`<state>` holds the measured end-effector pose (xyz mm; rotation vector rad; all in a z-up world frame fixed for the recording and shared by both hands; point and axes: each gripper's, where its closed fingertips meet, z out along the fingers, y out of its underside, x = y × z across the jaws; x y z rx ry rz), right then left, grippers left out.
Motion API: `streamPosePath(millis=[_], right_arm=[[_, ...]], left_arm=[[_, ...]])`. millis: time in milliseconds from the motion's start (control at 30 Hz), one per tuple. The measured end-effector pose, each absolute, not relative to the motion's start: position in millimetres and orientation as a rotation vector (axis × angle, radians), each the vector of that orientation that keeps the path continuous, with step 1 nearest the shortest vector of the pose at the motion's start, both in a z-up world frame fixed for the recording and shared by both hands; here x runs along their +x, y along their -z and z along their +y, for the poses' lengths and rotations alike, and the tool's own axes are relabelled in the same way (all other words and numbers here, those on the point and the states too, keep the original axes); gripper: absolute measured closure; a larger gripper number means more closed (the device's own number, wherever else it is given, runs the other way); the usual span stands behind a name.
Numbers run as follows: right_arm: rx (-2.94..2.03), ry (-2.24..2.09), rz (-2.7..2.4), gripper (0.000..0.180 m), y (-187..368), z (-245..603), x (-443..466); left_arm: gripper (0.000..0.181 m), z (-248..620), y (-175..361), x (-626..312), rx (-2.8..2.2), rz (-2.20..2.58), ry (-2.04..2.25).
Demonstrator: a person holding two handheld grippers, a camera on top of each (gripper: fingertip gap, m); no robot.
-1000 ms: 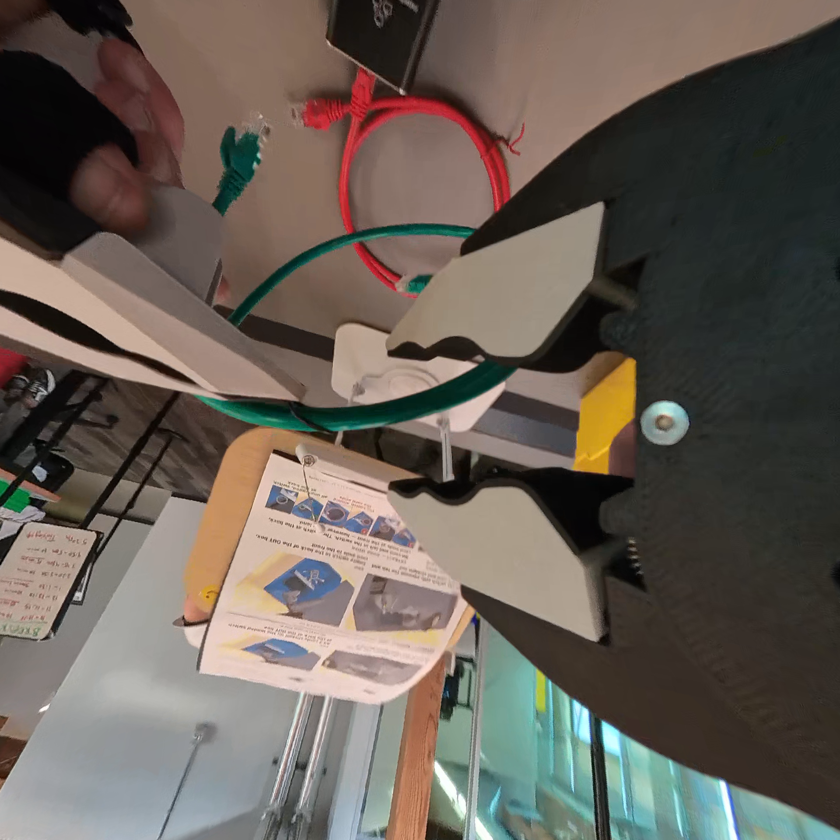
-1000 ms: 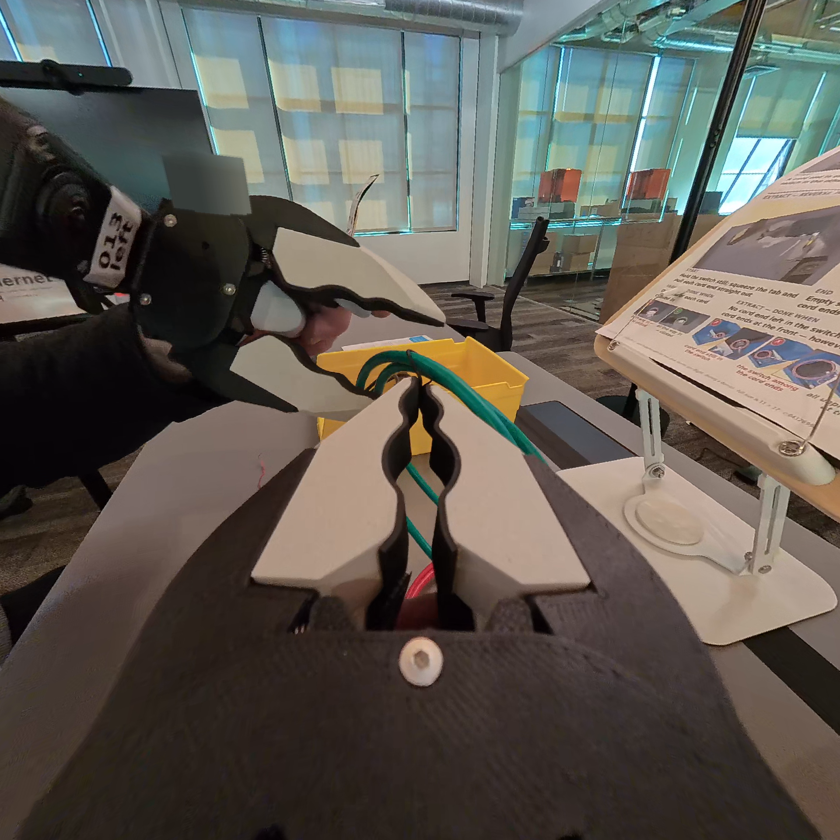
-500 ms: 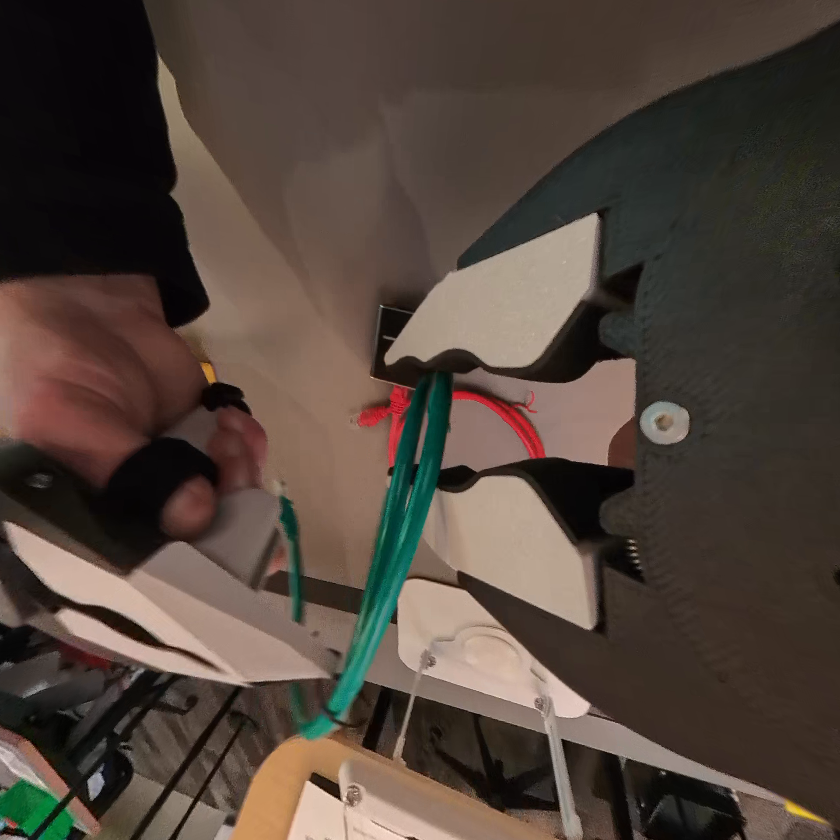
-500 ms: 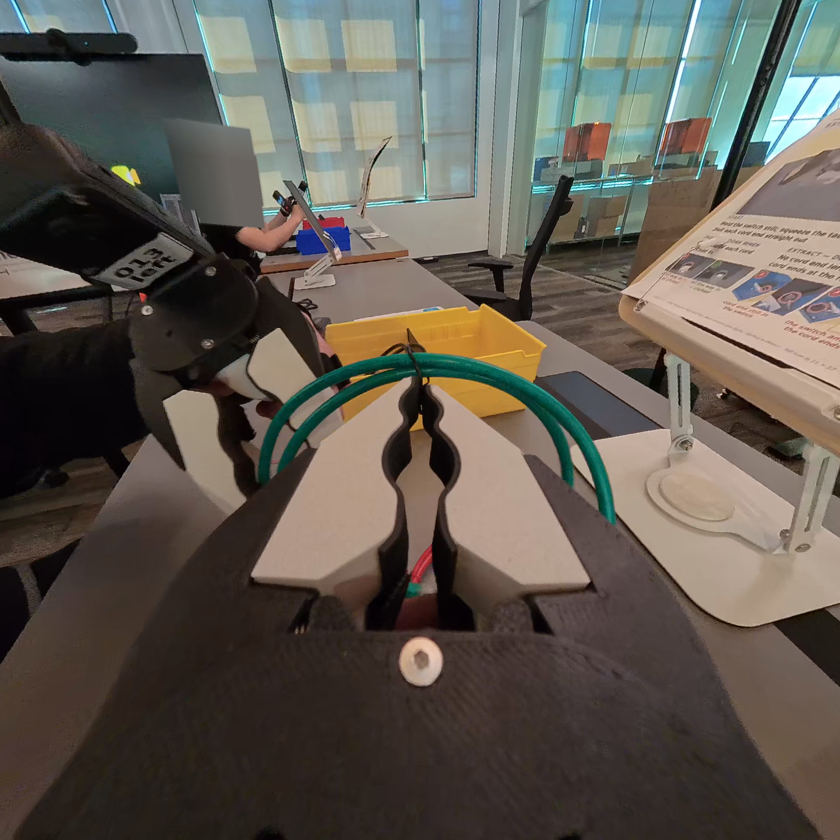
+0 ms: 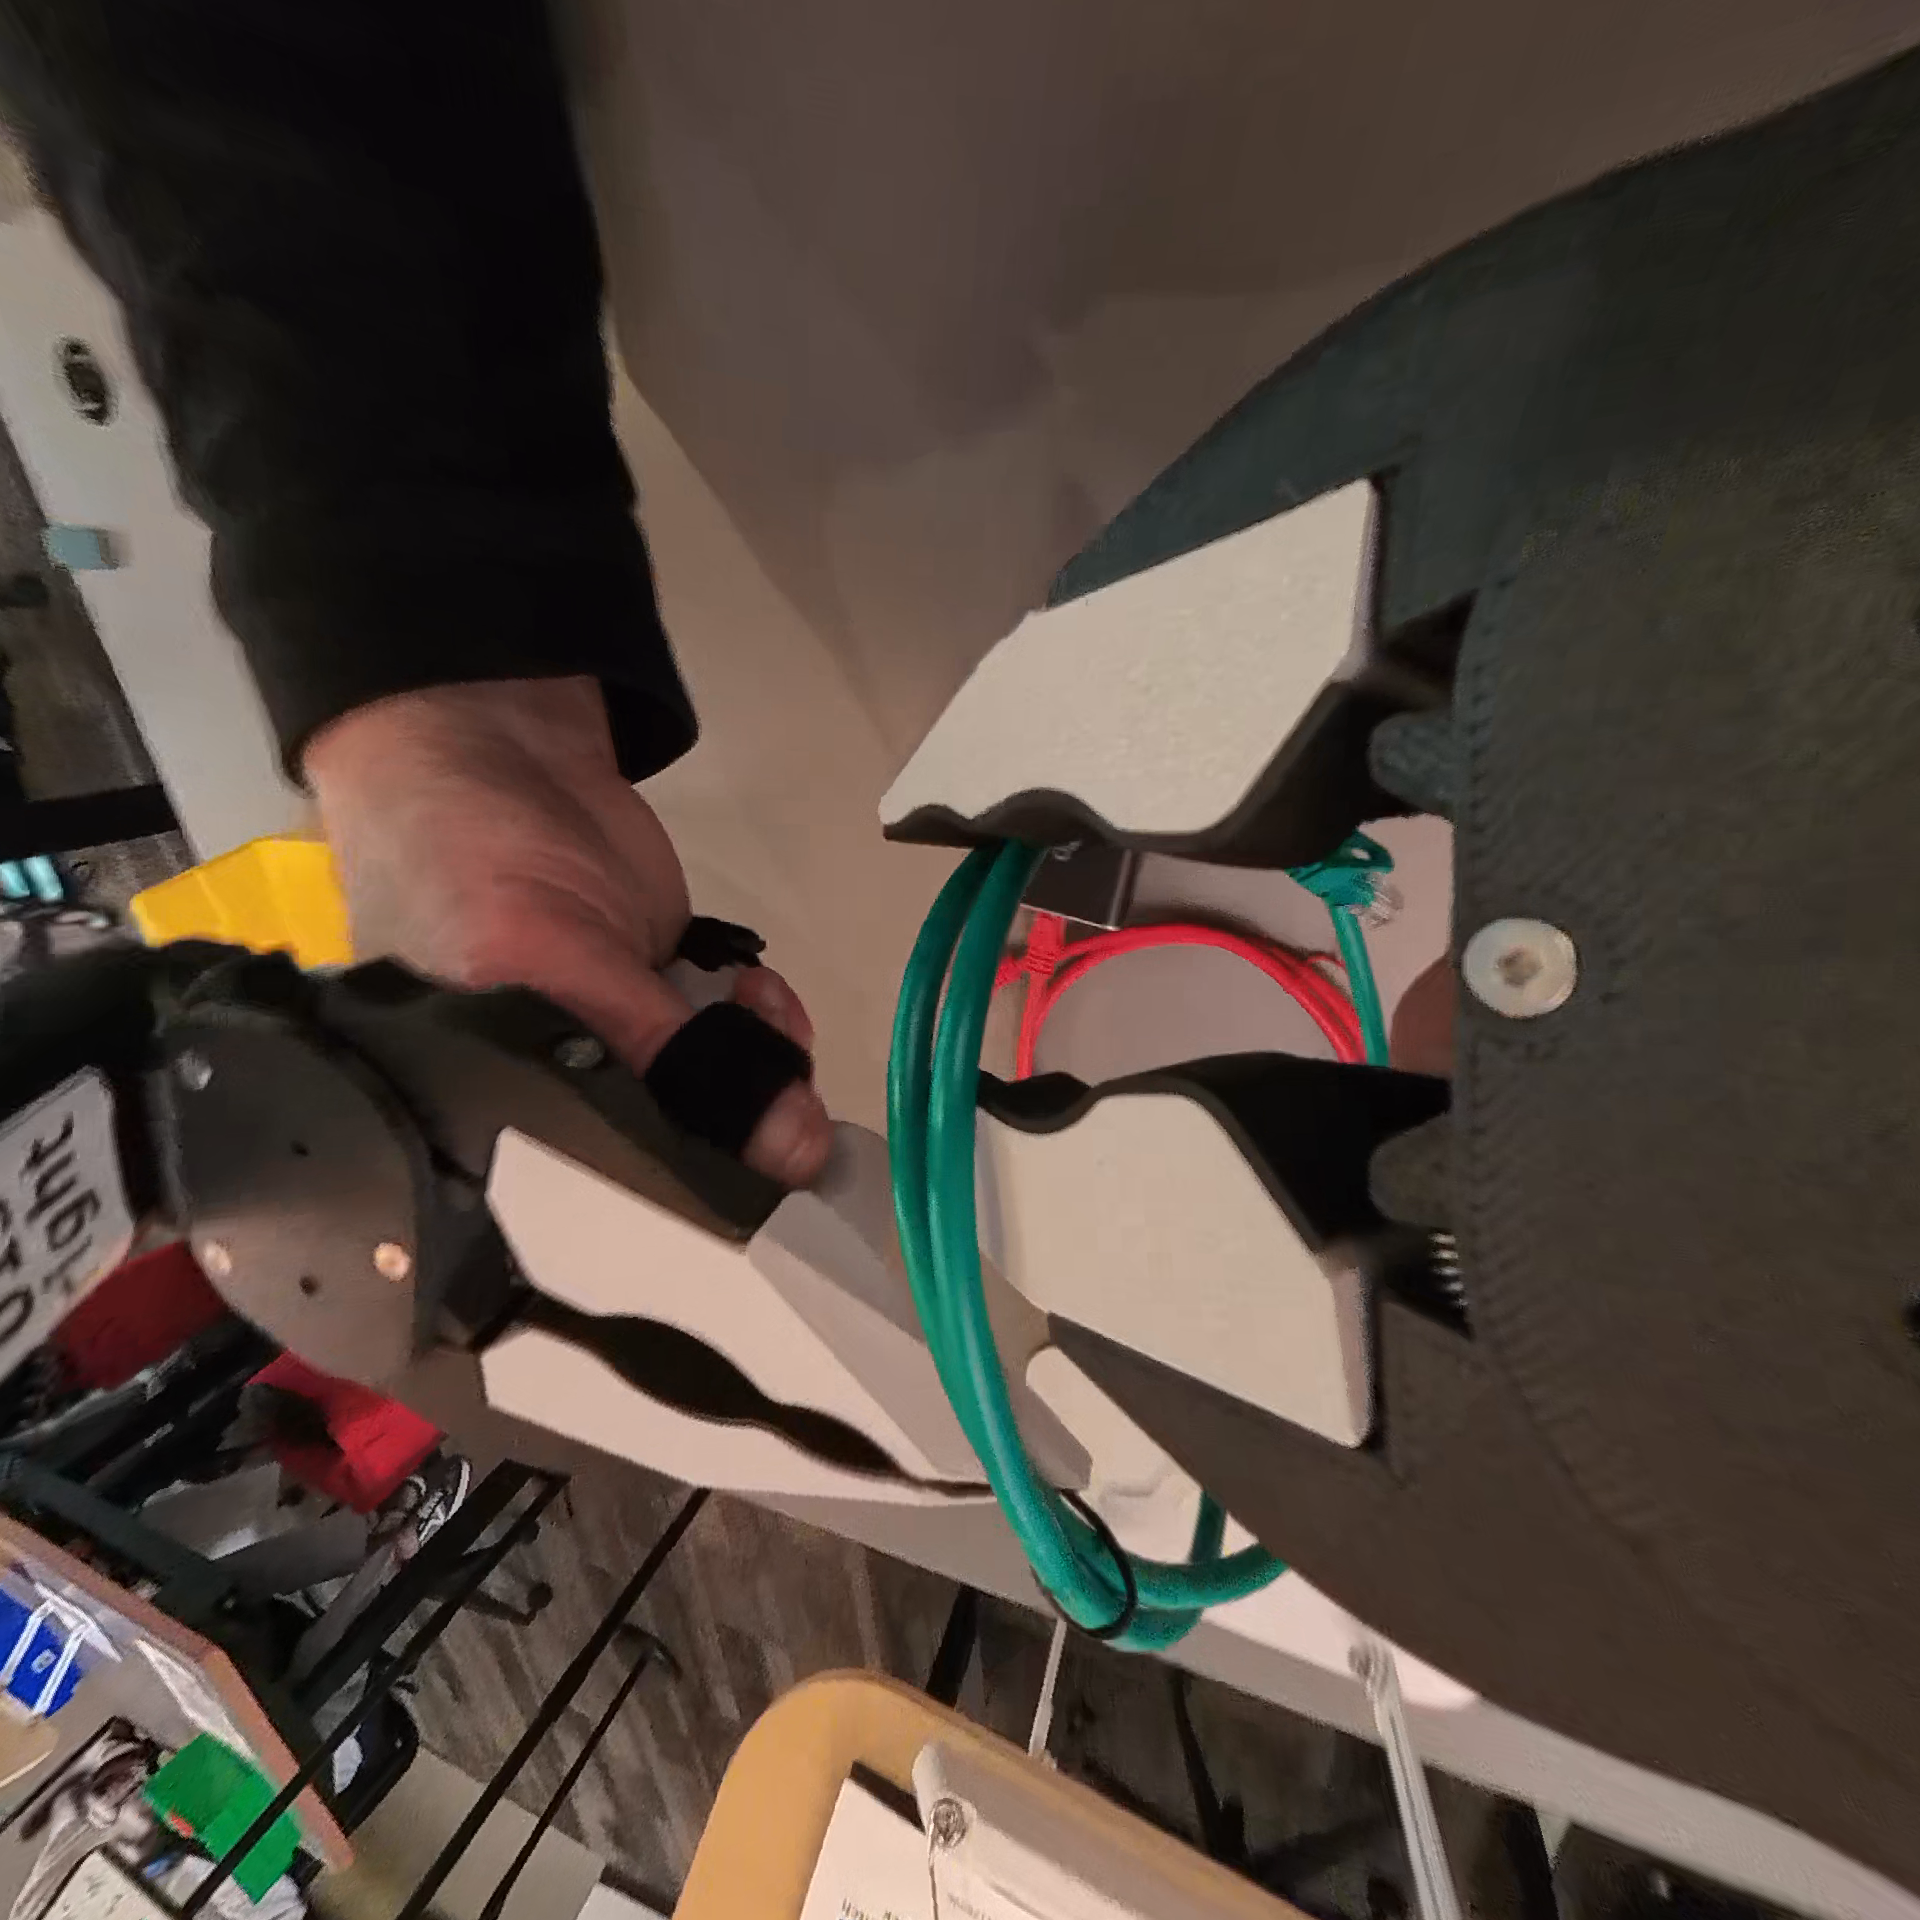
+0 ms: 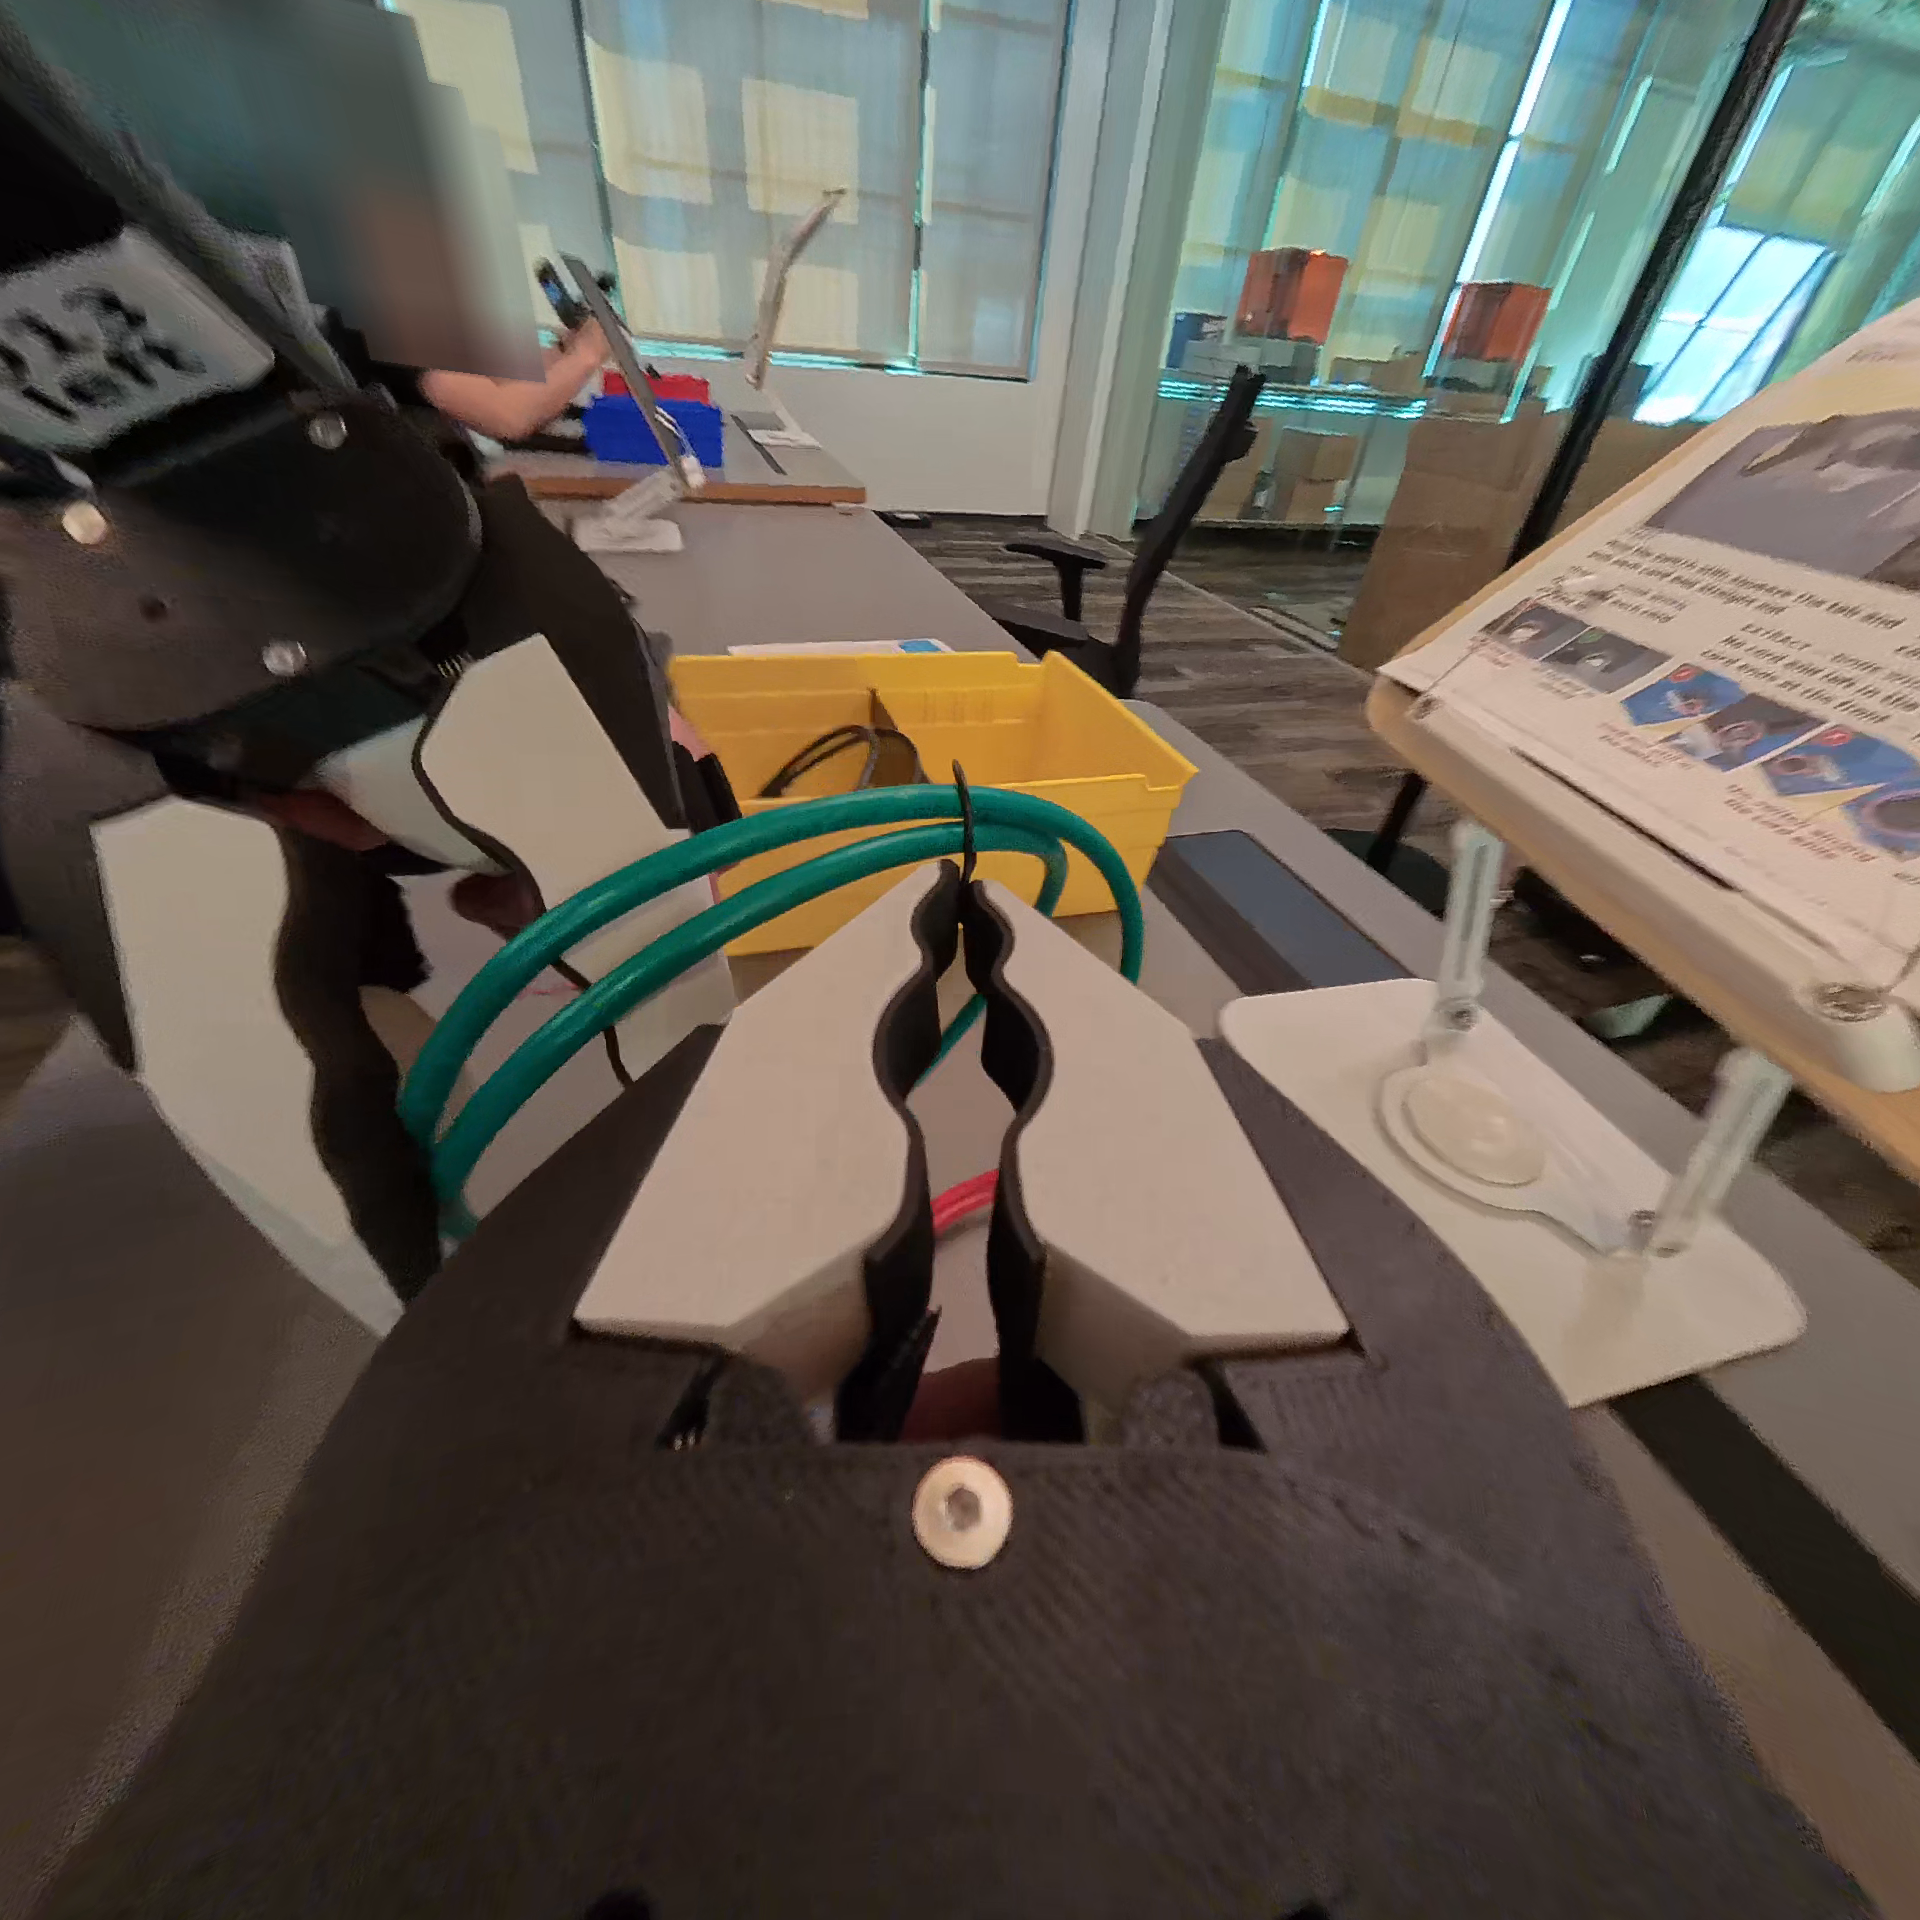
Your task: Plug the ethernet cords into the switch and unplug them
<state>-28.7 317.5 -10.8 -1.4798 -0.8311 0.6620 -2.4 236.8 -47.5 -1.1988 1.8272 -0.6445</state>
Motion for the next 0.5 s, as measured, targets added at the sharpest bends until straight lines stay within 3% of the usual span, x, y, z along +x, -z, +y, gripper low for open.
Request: streamPosePath(millis=[33, 200, 333, 500], right_arm=[[-1.477, -0.604, -0.845, 0.18, 10.9, 318.7, -28.3], [-1.404, -0.268, -0.897, 0.18, 4.7, 324.9, -23.8], [-1.368, -0.258, -0.928, 0.18, 0.7, 320.0, -22.9], [-1.368, -0.331, -0.903, 0.18, -3.6, 317.4, -23.0]], left_arm=[[0.14, 236.3, 43.7, 0.0, -1.229, 1.797, 0.69], [0.147, 230.3, 19.2, 6.8, -1.399, 1.616, 1.029], [0.136, 217.7, 13.6, 8.6, -1.45, 1.578, 1.225], [0.142, 193.5, -0.4, 9.3, -1.294, 1.519, 1.458]])
